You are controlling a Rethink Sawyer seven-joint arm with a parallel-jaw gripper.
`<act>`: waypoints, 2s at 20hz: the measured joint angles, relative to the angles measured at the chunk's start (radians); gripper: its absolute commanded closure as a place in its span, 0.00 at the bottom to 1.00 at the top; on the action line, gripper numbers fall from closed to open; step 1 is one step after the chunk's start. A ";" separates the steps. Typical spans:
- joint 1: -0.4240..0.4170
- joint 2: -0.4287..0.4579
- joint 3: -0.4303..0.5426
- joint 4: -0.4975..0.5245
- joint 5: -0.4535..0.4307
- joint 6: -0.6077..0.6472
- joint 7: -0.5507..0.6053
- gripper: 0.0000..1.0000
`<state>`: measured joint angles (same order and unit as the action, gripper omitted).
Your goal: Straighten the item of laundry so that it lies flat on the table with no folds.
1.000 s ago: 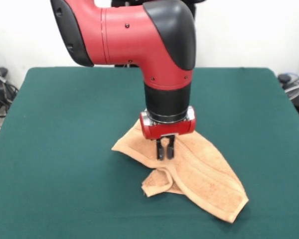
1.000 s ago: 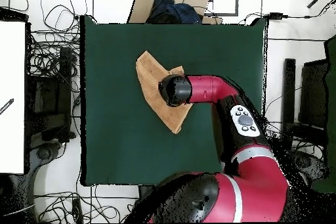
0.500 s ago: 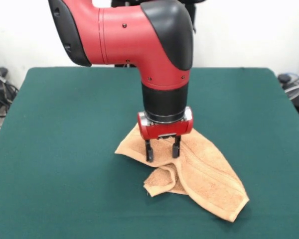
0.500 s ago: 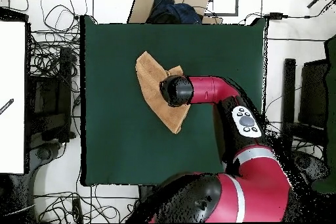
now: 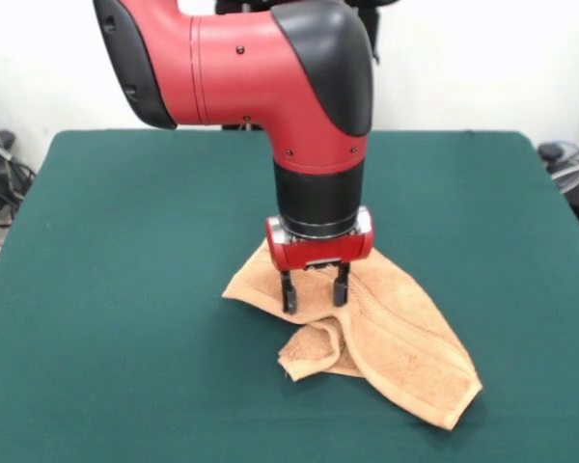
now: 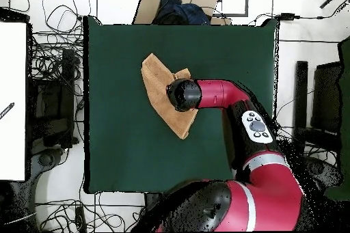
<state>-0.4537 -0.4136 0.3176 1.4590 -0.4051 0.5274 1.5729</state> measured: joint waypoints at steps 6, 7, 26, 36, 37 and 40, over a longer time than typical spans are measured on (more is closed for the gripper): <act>-0.001 0.004 -0.003 -0.001 0.000 -0.004 0.000 0.00; 0.002 0.006 -0.007 -0.003 0.000 -0.004 0.000 0.00; 0.083 -0.003 -0.162 0.129 -0.016 -0.390 0.000 0.00; -0.044 0.039 -0.106 0.223 -0.050 -0.664 0.000 0.00; -0.049 0.041 -0.104 0.226 -0.051 -0.674 0.000 0.00; -0.053 0.044 -0.103 0.232 -0.056 -0.698 0.000 0.00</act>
<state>-0.5068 -0.3692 0.2146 1.6912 -0.4615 -0.1702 1.5731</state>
